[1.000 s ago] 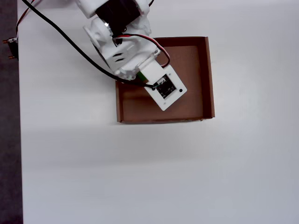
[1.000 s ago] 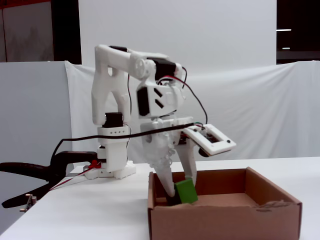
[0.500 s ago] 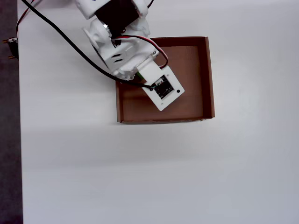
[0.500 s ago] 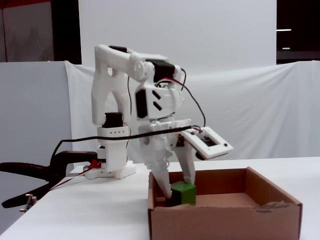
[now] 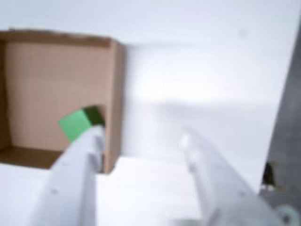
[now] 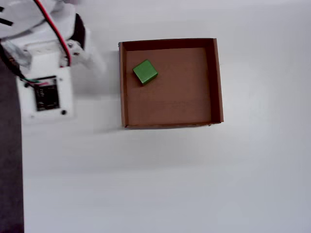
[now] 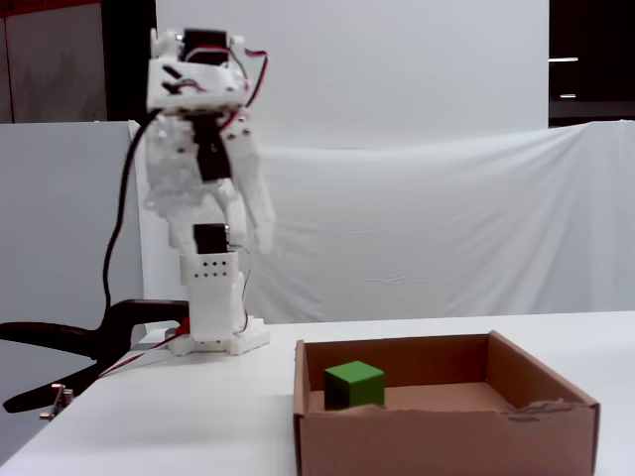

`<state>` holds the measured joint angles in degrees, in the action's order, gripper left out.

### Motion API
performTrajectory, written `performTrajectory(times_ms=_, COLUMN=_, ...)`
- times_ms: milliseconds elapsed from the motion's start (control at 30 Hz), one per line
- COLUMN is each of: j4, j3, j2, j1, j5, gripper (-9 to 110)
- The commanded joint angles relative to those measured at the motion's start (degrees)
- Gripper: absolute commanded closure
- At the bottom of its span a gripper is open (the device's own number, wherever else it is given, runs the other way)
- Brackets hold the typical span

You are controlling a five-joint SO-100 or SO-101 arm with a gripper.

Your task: Grasp a green cube and put it in a box.

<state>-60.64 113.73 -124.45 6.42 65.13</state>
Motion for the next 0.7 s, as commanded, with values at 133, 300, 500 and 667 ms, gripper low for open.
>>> performTrajectory(times_ms=133, j4=-1.8, j3=20.4, j2=-22.9, j1=-14.4, j5=-1.4, gripper=80)
performTrajectory(times_ms=300, j4=-1.7, j3=34.8, j2=-35.2, j1=-16.9, j5=-8.8, gripper=80)
performTrajectory(times_ms=500, j4=-3.8, j3=48.6, j2=-49.3, j1=-16.4, j5=-11.2, gripper=80)
performTrajectory(times_ms=667, j4=-3.4, j3=56.6, j2=-56.7, j1=-15.2, j5=-12.8, gripper=80)
